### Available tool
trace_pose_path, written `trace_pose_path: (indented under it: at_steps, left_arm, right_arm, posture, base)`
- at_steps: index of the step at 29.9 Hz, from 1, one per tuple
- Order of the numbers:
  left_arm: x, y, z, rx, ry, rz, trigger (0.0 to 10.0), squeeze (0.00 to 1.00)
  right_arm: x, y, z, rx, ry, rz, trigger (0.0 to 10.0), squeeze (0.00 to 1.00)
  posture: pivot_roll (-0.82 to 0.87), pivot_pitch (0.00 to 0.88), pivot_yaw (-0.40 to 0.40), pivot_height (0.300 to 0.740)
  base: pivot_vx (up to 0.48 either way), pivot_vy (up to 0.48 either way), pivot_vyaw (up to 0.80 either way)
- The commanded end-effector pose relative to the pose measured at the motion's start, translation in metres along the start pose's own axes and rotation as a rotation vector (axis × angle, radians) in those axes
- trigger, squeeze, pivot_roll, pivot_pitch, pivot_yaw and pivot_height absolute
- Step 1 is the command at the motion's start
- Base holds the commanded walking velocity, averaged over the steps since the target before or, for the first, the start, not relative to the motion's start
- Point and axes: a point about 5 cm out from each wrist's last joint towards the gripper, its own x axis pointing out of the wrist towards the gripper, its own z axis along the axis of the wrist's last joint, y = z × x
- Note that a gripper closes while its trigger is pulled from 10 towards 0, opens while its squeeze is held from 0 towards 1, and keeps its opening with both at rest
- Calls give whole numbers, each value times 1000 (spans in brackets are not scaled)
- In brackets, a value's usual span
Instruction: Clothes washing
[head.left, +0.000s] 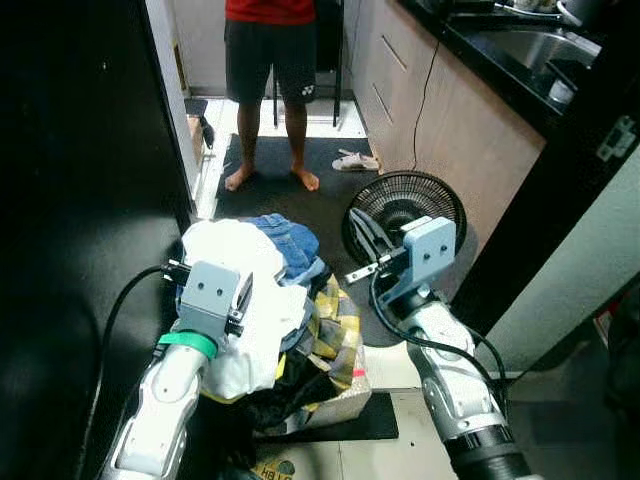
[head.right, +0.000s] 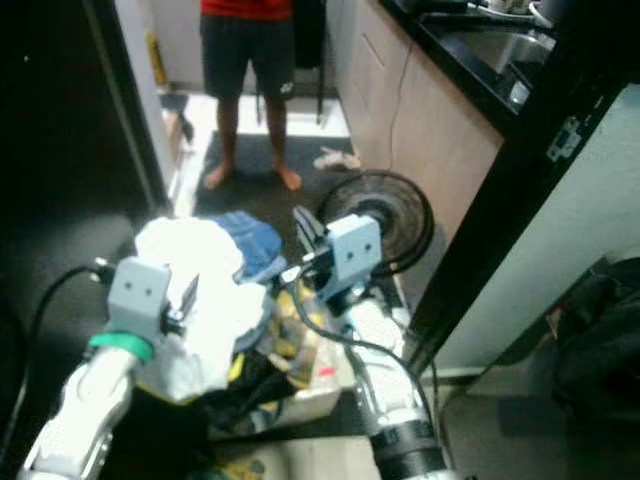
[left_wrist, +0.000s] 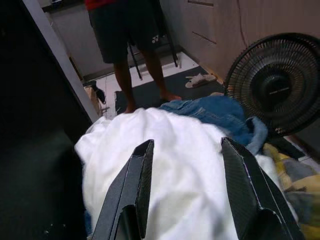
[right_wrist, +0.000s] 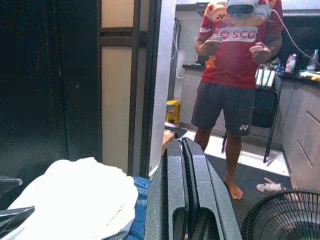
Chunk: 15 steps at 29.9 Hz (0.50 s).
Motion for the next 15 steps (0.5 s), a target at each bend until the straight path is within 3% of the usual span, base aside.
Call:
trace_pose_path:
  at_steps: [1,7,15]
  left_arm:
    - [0,-5,3,-20,2,-4,10000,0]
    - [1,-10,15,-67,-21,-5,10000,0]
    - [2,-8,19,-69,-22,10,10000,0]
  right_arm:
    - [-2,2,0,20,12,3,10000,0]
    - [-3,7,-1,56,28,3,10000,0]
    - [-5,8,-2,64,48,2,10000,0]
  posture:
    - [49,77,1,740]
    - [48,76,3,740]
    - [52,76,1,740]
  base:
    - [0,0,0]
    - [0,0,0]
    - [0,0,0]
